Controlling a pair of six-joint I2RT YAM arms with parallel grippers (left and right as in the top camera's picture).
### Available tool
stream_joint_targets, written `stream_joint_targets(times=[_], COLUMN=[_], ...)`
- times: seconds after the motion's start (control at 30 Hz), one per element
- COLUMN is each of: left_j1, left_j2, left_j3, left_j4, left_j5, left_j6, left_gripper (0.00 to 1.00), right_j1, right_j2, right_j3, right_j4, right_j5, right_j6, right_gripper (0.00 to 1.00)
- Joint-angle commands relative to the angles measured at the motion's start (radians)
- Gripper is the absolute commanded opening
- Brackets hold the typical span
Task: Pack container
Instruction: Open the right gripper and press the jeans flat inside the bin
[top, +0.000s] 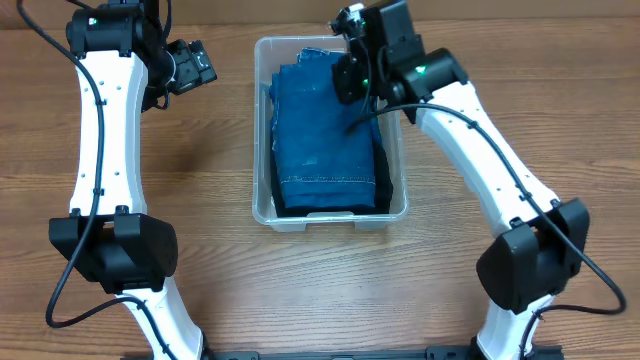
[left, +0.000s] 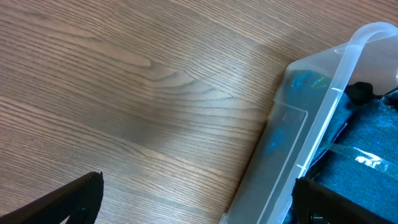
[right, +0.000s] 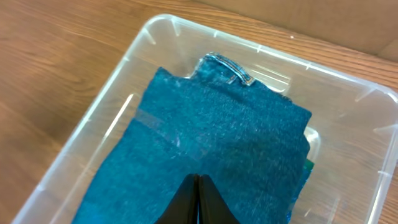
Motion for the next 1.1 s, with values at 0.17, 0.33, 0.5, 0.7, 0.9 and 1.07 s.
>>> stream_joint_targets(times=[0.17,0.33,0.5,0.7,0.9,1.07], left_j1=[0.004,0.004,0.003,0.003,0.004,0.003], left_j2=[-0.007,-0.007,-0.007,-0.007,-0.007,-0.007], left_j3=[0.007,0.007,0.007,0.007,0.007,0.007], left_j4=[0.001,0.001,0.0,0.0,0.001,0.001], left_j5=[-0.01,-0.01,-0.01,-0.01,-0.01,-0.01], left_j6=[0.014,0.014,0.014,0.014,0.014,0.014], left_gripper=[1.0,1.0,1.0,1.0,1.0,1.0], right_j1=[0.0,0.0,0.0,0.0,0.0,0.0], right_j2=[0.195,0.294,0.247,0.132,0.105,0.106], right_j3=[0.015,0.015,0.04,0.054,0.054,0.044], right_j4=[0.011,-0.018,-0.043,-0.113,-0.264,-0.346], right_j5=[0.091,0.091,0.091,0.091,0.086,-0.031], right_j6=[-0.004,-0.004,-0.003,-0.003,0.001,0.001], right_gripper=[0.04,0.04,0.04,0.04,0.04,0.04])
